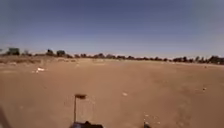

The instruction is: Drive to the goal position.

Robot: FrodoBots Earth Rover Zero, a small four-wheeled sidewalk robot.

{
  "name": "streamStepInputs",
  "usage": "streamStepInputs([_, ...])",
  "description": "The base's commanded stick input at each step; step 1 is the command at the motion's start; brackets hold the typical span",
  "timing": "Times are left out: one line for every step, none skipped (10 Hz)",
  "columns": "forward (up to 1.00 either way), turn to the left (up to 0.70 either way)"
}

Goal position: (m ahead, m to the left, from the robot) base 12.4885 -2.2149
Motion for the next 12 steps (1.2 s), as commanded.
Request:
streamStepInputs([0.70, 0.00])
streamStepInputs([0.70, 0.00])
streamStepInputs([0.70, 0.00])
streamStepInputs([0.70, 0.00])
streamStepInputs([0.70, 0.00])
streamStepInputs([0.70, 0.00])
streamStepInputs([0.70, 0.00])
streamStepInputs([0.70, 0.00])
streamStepInputs([0.70, 0.00])
streamStepInputs([0.70, 0.00])
streamStepInputs([0.70, 0.00])
streamStepInputs([0.70, 0.00])
